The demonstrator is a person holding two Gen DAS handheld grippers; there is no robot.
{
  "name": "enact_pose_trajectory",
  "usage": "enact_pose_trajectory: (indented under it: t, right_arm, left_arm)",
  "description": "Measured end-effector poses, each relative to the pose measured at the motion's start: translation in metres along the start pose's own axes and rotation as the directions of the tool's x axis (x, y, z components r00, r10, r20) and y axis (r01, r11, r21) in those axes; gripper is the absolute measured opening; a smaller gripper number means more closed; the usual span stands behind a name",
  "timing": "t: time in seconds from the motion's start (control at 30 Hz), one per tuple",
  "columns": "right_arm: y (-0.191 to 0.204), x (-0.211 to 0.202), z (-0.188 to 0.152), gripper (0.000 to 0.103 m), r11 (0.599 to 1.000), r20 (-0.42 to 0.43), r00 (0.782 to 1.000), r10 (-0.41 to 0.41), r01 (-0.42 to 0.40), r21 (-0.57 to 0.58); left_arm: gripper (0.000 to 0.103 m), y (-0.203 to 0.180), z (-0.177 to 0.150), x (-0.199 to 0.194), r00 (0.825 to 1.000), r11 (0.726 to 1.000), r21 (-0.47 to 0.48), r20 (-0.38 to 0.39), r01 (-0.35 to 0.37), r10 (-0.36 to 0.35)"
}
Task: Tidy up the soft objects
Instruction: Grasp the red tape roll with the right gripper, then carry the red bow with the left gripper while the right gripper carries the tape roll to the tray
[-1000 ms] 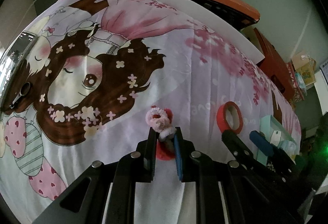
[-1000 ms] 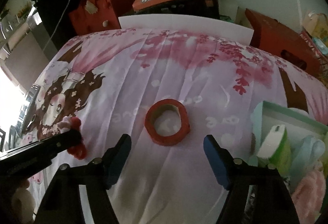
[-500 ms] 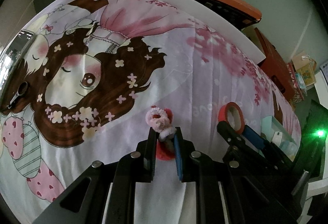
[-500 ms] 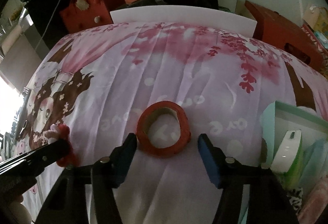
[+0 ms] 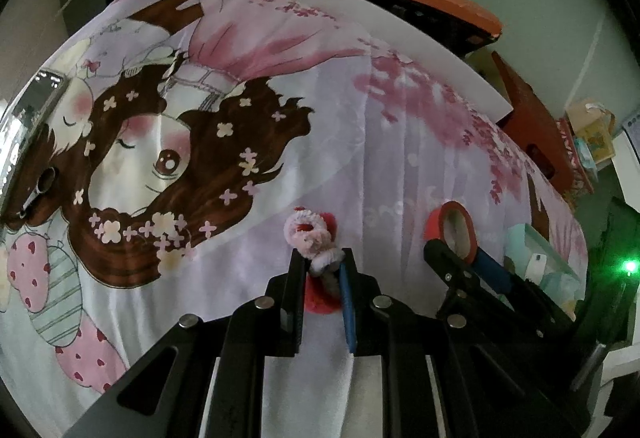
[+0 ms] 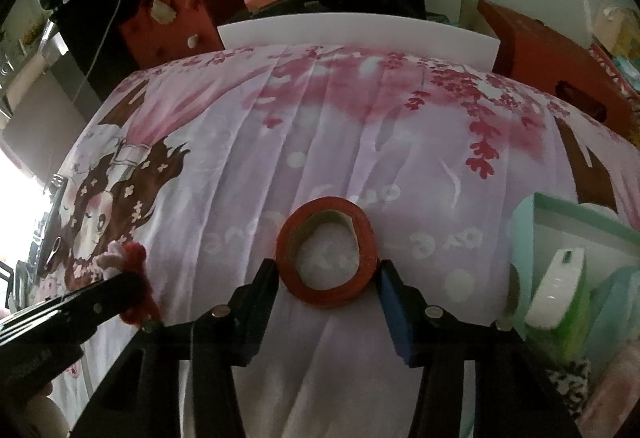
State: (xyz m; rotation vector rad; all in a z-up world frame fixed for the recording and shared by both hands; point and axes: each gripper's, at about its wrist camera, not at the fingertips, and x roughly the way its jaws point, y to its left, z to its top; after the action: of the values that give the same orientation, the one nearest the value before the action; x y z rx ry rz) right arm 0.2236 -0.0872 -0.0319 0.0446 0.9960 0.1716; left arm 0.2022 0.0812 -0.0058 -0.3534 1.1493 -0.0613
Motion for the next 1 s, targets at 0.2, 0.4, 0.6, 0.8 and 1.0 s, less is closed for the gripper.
enact_pose_trajectory:
  t: [0.2, 0.4, 0.6, 0.8, 1.0]
  right_arm:
    - [-0.004, -0.023, -0.006, 0.053, 1.000, 0.028, 1.000, 0.002, -0.002, 0.014]
    - [-0.011, -0.047, -0.016, 0.053, 0.999, 0.057, 0.998, -0.007, 0.005, 0.041]
    - [-0.020, -0.073, -0.029, 0.053, 0.997, 0.086, 0.996, -0.021, 0.015, 0.071]
    - [-0.028, -0.099, -0.041, 0.053, 0.995, 0.123, 0.992, -0.032, 0.020, 0.096]
    - [-0.037, -0.118, -0.051, 0.053, 0.992, 0.146, 0.988, -0.044, 0.026, 0.124]
  left_arm:
    - [0.016, -0.007, -0.003, -0.011, 1.000, 1.000, 0.023, 0.017, -0.004, 0.004]
    - [0.016, -0.015, -0.006, -0.021, 0.999, 0.999, 0.050, 0.038, -0.006, 0.004]
    - [0.016, -0.022, -0.011, -0.026, 0.999, 0.997, 0.076, 0.046, -0.009, 0.005]
    - [0.016, -0.033, -0.018, -0.038, 0.998, 0.993, 0.119, 0.068, 0.003, -0.011]
    - [0.016, -0.043, -0.023, -0.049, 0.996, 0.989, 0.148, 0.086, 0.017, -0.030]
